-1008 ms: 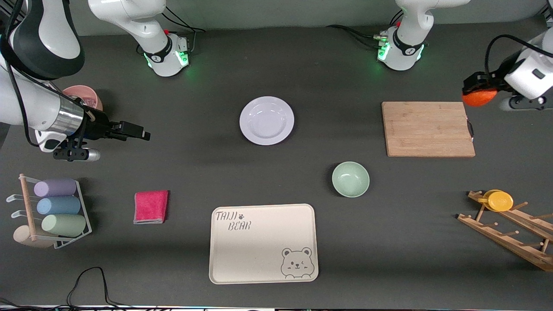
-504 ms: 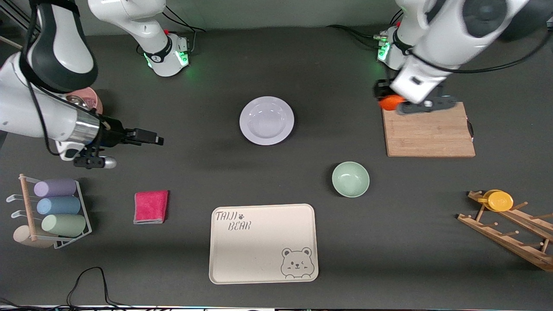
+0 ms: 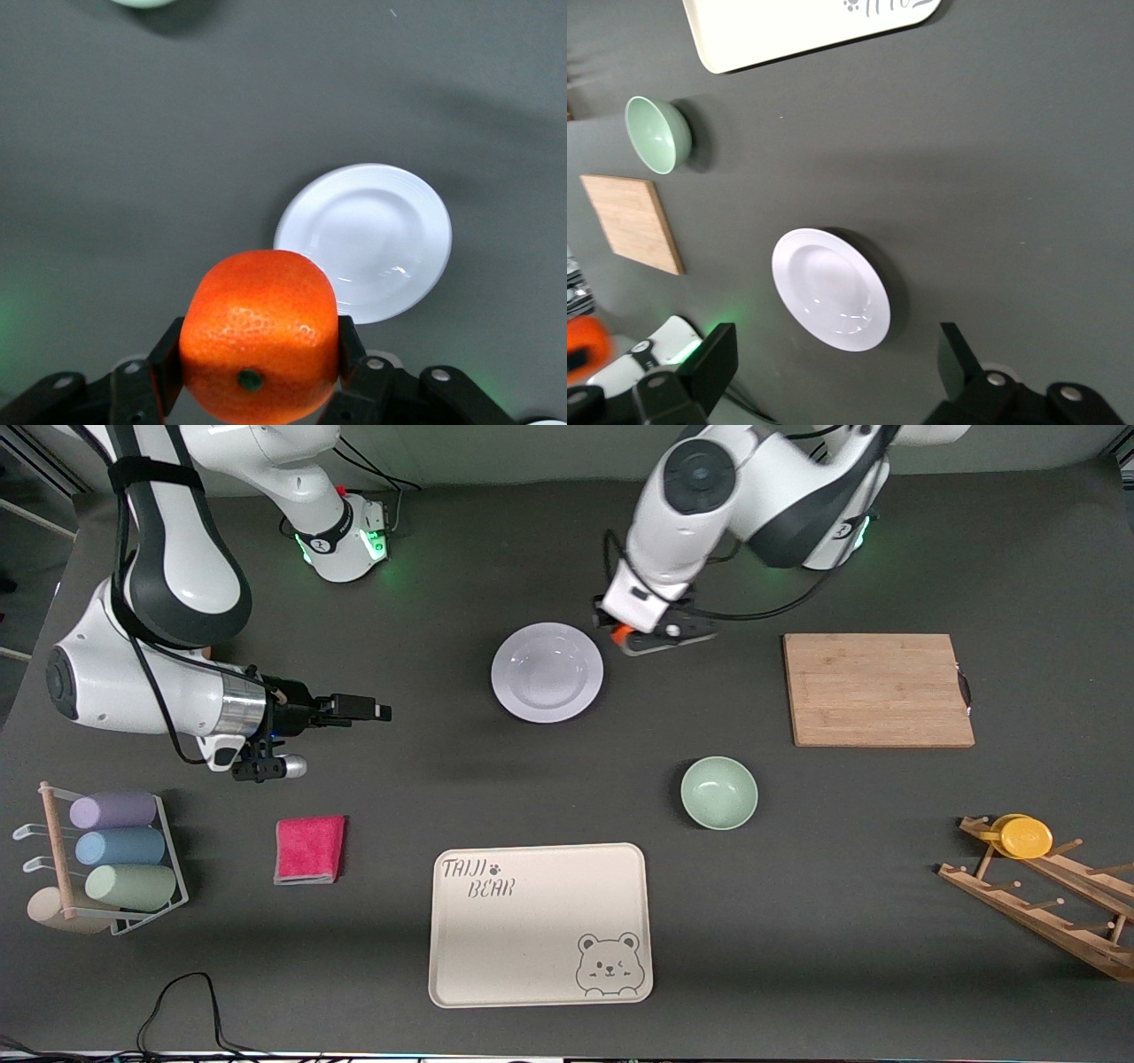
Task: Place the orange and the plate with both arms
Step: 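Carry the orange over the white plate with the left gripper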
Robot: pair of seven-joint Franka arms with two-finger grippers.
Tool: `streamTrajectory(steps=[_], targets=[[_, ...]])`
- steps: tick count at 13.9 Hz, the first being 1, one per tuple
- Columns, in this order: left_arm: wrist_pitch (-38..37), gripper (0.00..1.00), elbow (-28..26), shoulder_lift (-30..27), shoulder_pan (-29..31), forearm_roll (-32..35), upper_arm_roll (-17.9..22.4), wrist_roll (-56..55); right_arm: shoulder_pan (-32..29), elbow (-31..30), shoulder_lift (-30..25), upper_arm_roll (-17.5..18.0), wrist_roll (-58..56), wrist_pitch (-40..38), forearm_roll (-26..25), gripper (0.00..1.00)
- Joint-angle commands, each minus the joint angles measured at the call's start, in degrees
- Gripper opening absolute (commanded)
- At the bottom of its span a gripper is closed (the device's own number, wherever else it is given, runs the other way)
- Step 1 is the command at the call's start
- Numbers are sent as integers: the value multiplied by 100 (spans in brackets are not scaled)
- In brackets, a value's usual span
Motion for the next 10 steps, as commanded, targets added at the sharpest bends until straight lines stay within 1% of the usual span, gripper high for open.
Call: streamTrajectory(steps=[1, 2, 4, 5, 8, 9, 10], targets=[[716, 0, 117, 734, -608, 450, 73, -960, 36, -301, -59, -56, -308, 216, 291, 100], [1006, 0, 117, 980, -758, 670, 73, -1251, 36, -494, -59, -65, -623, 357, 501, 100], [1516, 0, 117, 1429, -1048, 1066, 73, -1796, 10, -907, -42, -152, -1273, 498, 1132, 100], [1754, 0, 117, 1631, -1145, 1268, 73, -2042, 10, -1022, 11, -223, -1485, 499, 1310, 100], [2221, 0, 152, 2220, -1392, 2076, 90, -2869, 10, -1268, 55, -293, -1838, 499, 1434, 100], [2335, 0, 161, 2379, -1410, 2313, 90, -3054, 10, -1417, 55, -320, -1978, 516, 1600, 100], [2476, 0, 161, 2537, -1471, 2525, 90, -3230, 10, -1592, 73, -337, -2266, 516, 1923, 100]])
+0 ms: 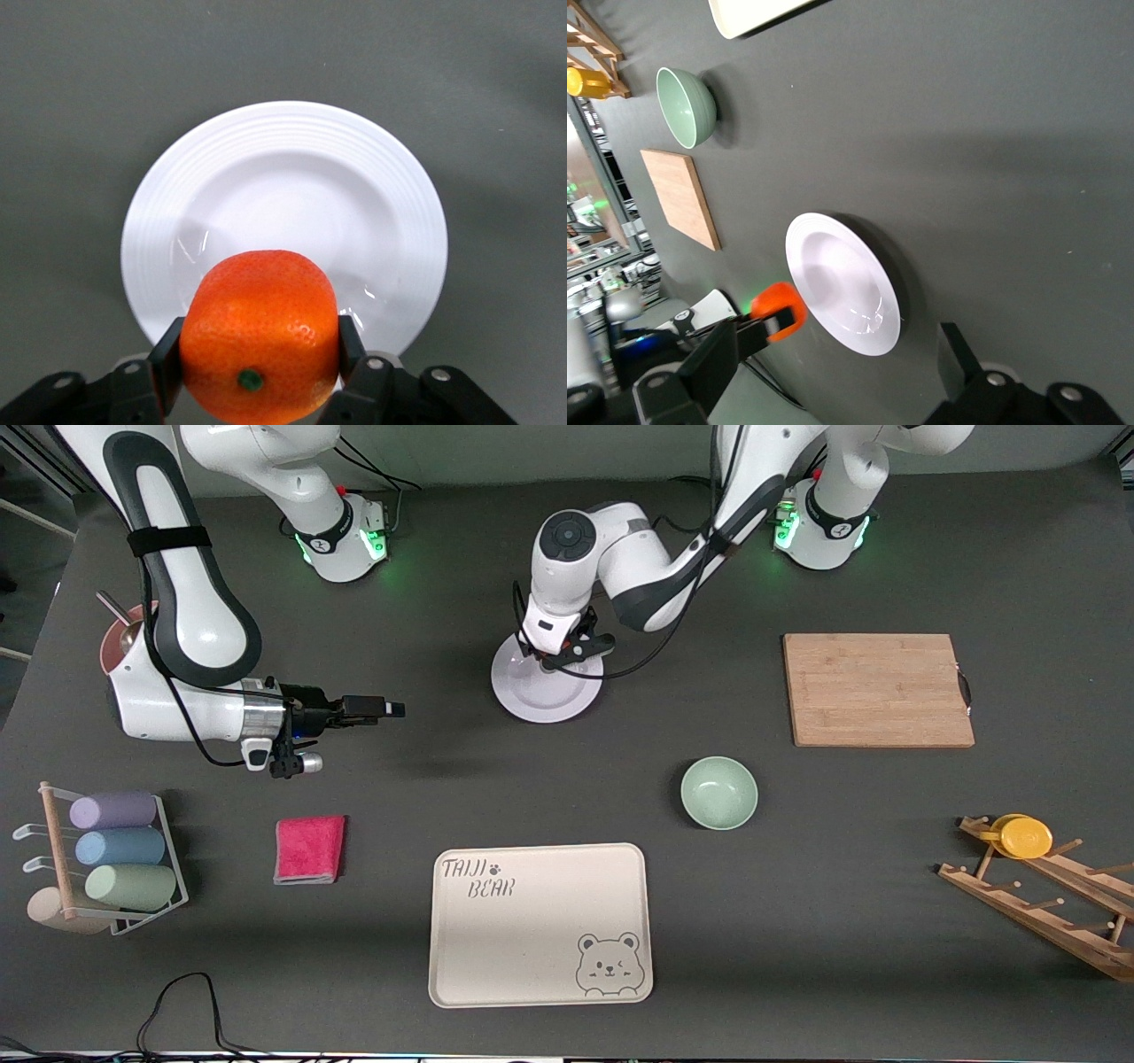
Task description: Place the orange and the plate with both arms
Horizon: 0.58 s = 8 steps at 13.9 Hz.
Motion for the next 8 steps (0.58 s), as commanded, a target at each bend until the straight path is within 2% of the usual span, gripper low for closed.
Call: streamTrajectory(steps=[1, 7, 8], targets=[[251, 0, 163, 380, -226, 529, 83, -555, 36, -408, 8, -94, -704, 69, 719, 100], [524, 0, 234, 732, -340, 899, 127, -925, 54, -496, 157, -130, -777, 104, 809, 100], [533, 24, 234, 741, -340, 899, 127, -925, 89, -592, 149, -130, -855, 244, 914, 100]])
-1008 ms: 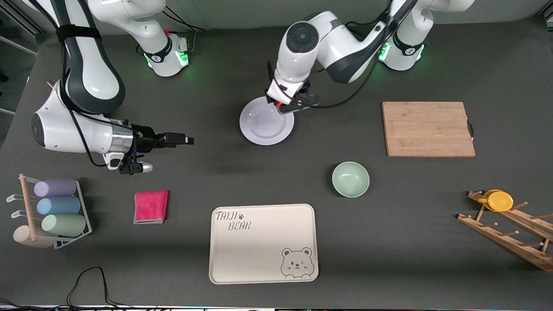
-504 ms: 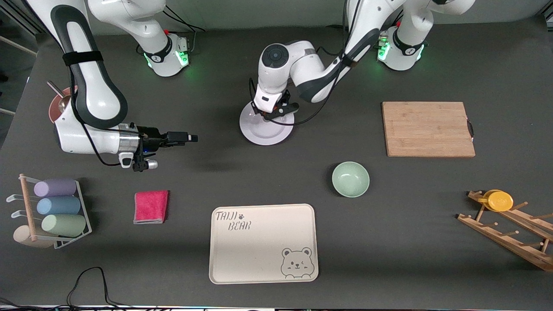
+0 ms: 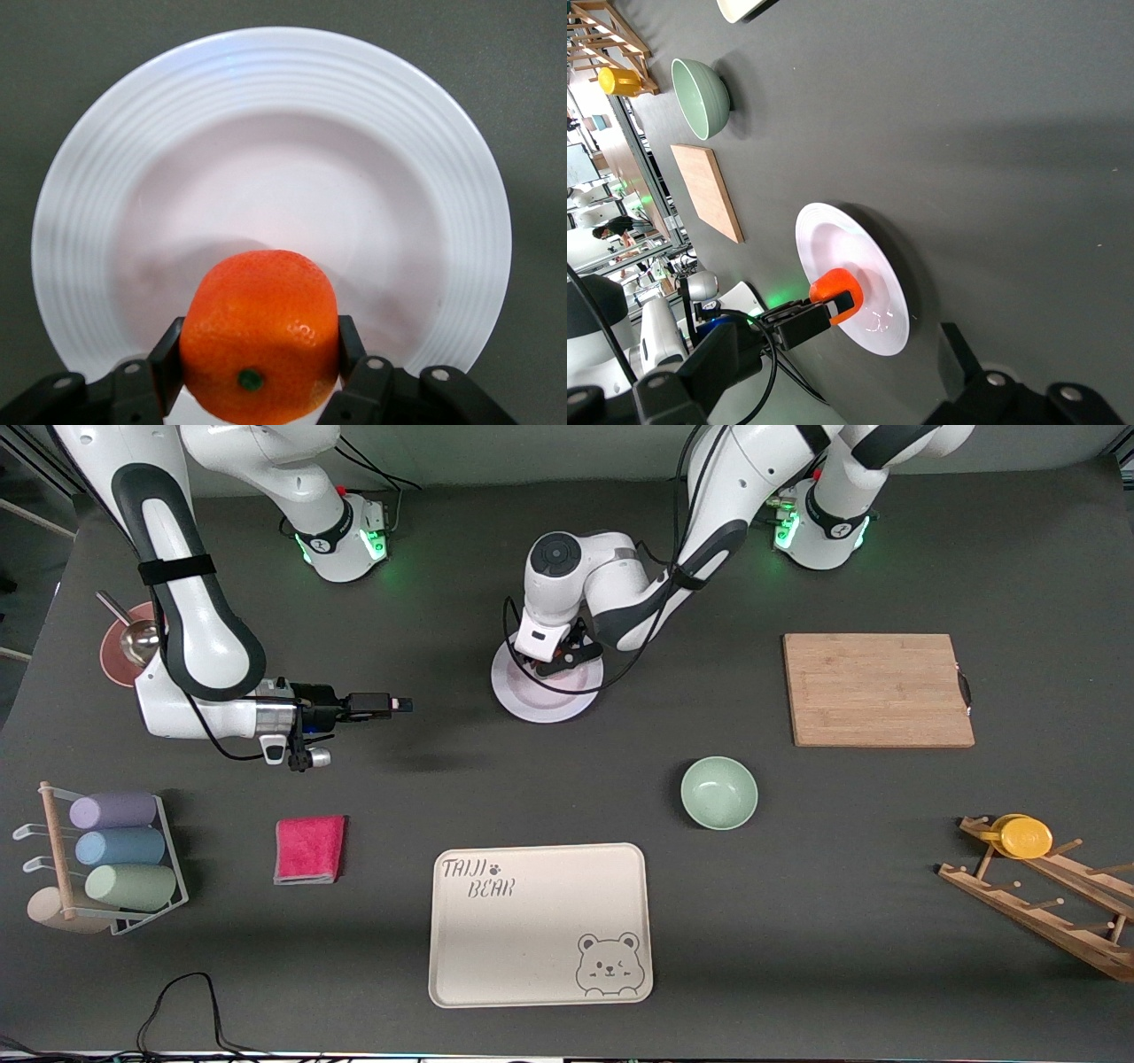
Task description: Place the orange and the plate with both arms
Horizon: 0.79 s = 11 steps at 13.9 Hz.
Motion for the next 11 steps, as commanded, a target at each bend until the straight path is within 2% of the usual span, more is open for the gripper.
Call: streamTrajectory(steps=[1, 2, 7, 9, 11], targets=[[-14, 52, 198, 40, -133, 147, 88, -223, 117, -297, 11, -22, -455, 371, 422, 100], [-22, 100, 207, 40, -124, 147, 88, -223, 231, -403, 72, -22, -683, 468, 710, 100], [-372, 100, 251, -152, 77, 156, 97, -188, 759, -904, 204, -22, -1563, 1162, 1635, 100], [-1047, 100, 277, -511, 332, 173, 88, 74, 1074, -1098, 239, -22, -2037, 1540, 2125, 100], [-1680, 100, 260, -933, 753, 42, 27, 907, 1356, -1169, 440, -22, -2616, 1804, 2601, 100]])
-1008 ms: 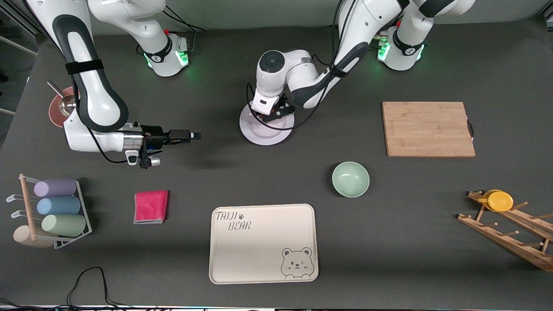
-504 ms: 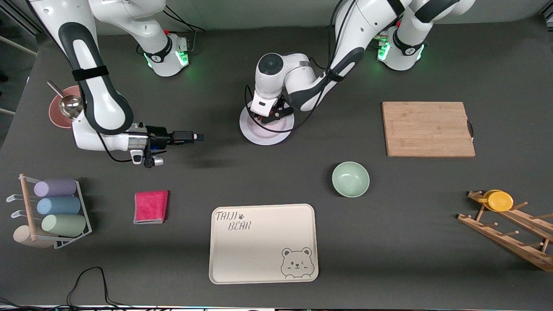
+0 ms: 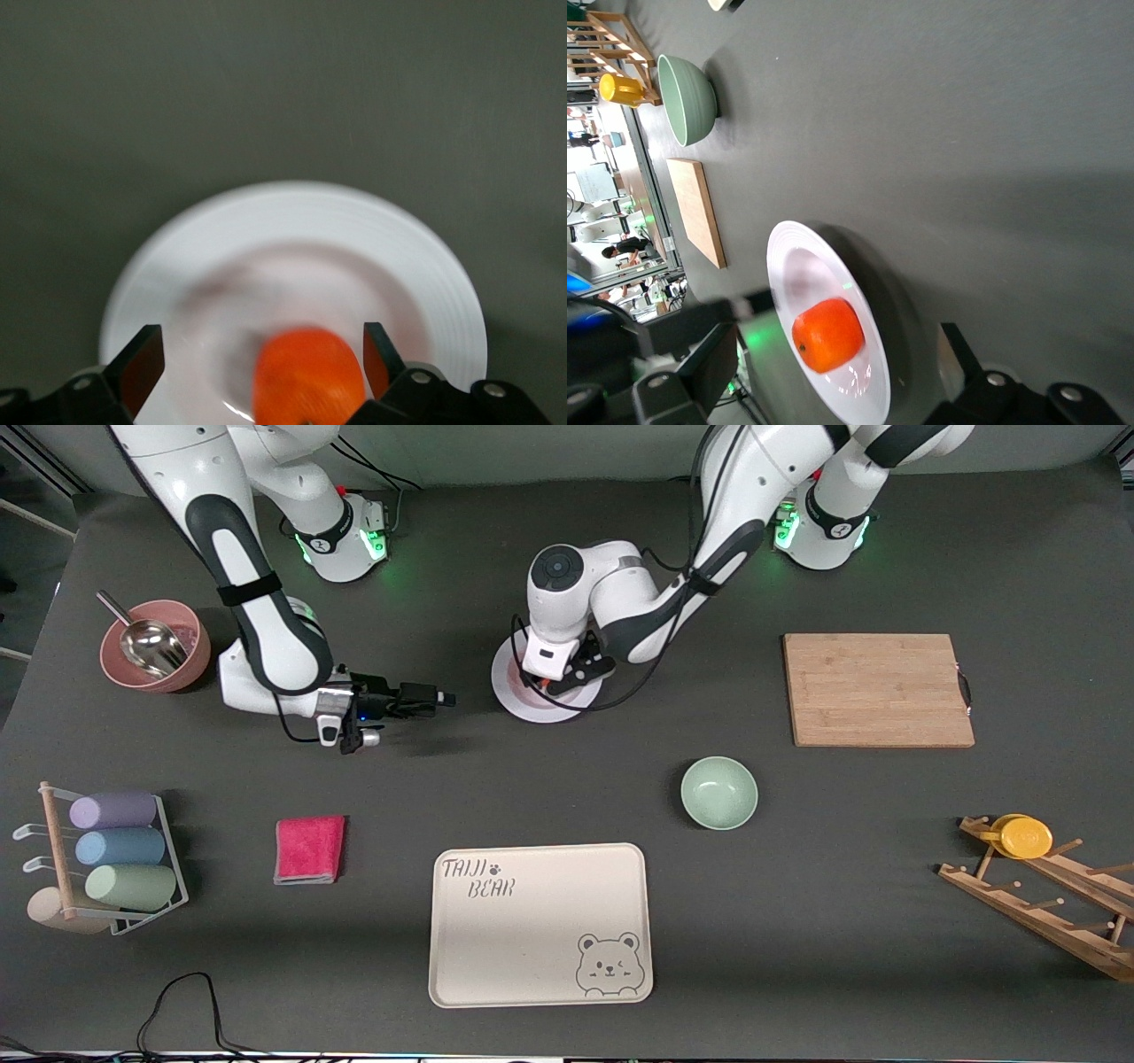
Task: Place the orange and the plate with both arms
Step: 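Raise the left gripper away while the right gripper grips the plate rim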
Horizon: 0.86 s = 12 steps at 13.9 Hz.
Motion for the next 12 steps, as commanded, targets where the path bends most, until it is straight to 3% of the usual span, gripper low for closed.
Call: streamTrajectory(steps=[1, 5, 8, 12], targets=[[-855, 100, -107, -797, 547, -270, -63, 895, 314, -104, 237, -46, -747, 303, 558, 100], [-1874, 100, -98, -1807, 1286, -1438, 304, 3098, 1067, -262, 247, -46, -1082, 846, 1479, 100], [-2613, 100, -115, -2617, 1252, -2125, 1489, 4760, 1631, -280, 299, -46, -1363, 1348, 2192, 100], [-3449, 100, -142, -3145, 1252, -2171, 2589, 6283, 1668, -385, 291, -37, -1469, 1411, 2281, 100]])
